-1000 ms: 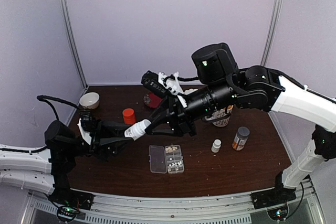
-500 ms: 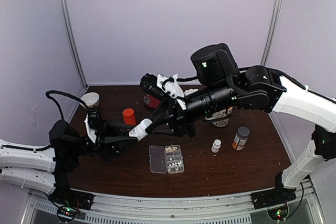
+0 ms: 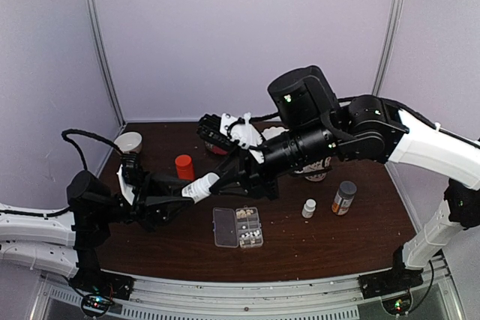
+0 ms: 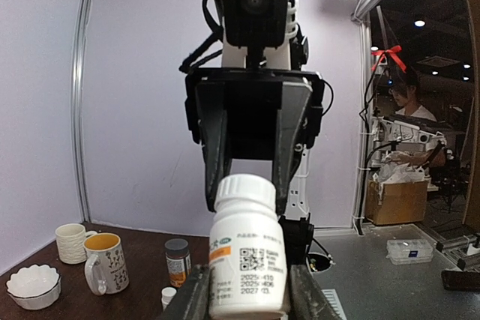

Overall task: Sort the pills into containers
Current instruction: Close the lid of the pill bottle on the pill bottle.

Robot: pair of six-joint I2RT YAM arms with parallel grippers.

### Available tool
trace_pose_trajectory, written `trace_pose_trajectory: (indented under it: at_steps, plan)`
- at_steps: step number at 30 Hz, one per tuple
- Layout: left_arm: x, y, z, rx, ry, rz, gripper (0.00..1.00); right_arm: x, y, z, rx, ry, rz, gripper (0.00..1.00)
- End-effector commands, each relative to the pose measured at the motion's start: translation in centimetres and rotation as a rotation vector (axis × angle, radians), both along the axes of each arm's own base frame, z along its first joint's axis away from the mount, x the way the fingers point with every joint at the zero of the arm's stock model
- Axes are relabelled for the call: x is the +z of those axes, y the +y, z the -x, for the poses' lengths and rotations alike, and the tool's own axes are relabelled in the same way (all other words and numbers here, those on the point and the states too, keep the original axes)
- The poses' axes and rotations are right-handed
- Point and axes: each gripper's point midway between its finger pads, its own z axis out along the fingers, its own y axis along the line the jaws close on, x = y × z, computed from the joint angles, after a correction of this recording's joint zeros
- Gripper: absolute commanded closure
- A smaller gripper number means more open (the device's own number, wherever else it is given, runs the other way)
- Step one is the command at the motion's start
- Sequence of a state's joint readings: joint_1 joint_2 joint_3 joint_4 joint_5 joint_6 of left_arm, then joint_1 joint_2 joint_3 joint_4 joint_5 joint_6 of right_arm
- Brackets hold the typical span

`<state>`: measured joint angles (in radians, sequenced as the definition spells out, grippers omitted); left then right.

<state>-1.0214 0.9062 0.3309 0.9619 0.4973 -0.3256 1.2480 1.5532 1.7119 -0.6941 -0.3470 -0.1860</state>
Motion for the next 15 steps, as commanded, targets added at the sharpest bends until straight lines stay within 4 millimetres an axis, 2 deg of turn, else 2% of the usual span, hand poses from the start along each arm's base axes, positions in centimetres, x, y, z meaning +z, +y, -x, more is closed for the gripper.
trace_pose_trajectory:
  at_steps: [1, 6, 15]
  plan:
    - [5.8, 1.8, 2.0, -0.064, -0.101, 0.194, 1.00, -1.7, 0.8, 1.1, 0.072, 0.006, 0.004, 0.93]
    - [6.1, 1.3, 2.1, -0.099, -0.068, 0.173, 1.00, -1.6, 1.7, 3.1, 0.234, -0.116, -0.049, 0.90]
    - [6.4, 0.9, 2.3, -0.134, -0.035, 0.155, 1.00, -3.3, 1.3, 5.2, 0.521, -0.332, 0.030, 0.85]
